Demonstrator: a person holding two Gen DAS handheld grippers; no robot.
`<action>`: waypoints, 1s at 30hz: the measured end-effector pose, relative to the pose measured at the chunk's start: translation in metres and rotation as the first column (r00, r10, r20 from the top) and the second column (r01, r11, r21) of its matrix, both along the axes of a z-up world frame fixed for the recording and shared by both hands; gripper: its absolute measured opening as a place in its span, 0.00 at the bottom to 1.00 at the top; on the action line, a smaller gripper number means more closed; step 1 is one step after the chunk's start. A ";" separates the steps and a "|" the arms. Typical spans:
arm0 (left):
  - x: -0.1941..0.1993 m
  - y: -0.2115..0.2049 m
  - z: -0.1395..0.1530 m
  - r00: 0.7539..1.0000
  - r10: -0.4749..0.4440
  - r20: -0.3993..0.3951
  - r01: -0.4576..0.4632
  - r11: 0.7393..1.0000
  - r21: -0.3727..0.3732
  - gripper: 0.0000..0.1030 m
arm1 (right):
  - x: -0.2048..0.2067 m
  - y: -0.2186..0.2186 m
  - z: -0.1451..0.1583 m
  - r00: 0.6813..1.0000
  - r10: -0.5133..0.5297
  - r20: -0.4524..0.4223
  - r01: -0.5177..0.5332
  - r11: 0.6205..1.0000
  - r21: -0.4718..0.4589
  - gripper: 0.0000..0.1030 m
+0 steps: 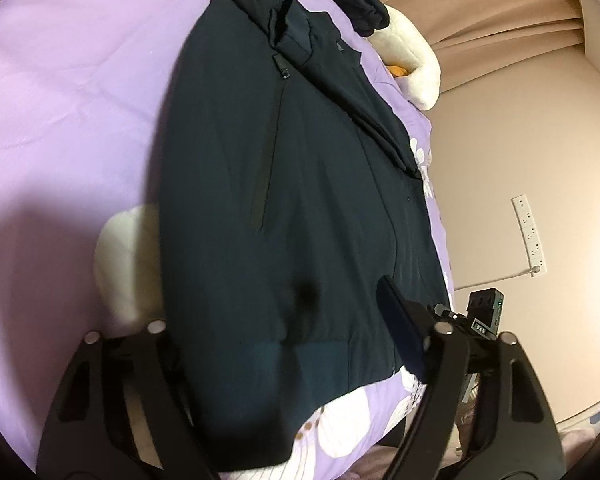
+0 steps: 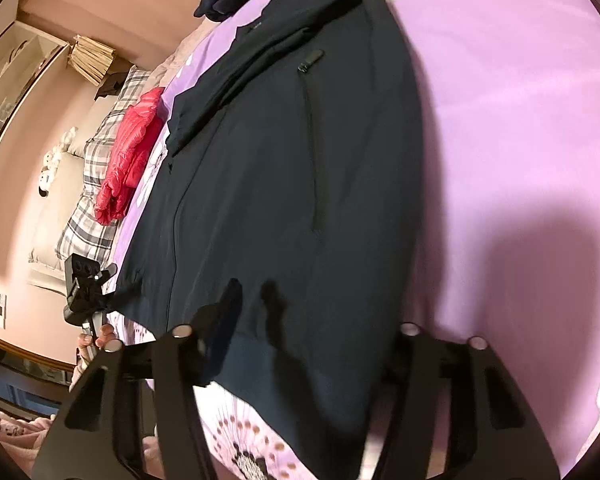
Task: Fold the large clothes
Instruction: 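Close both tools on the ribbed jacket hem, one at each side, then lift the held hem with both tools and carry it toward the collar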
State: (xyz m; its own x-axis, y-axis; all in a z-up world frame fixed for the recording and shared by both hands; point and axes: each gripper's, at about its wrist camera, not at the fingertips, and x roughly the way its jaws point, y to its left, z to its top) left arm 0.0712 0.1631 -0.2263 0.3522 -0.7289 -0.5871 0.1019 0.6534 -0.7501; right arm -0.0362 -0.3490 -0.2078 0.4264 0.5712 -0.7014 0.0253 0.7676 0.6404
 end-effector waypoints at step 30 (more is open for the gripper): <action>-0.005 -0.015 0.071 0.982 0.065 0.178 -0.056 0.997 -0.056 0.10 | 0.016 0.028 0.055 0.967 -0.020 0.255 -0.002 0.996 0.087 0.13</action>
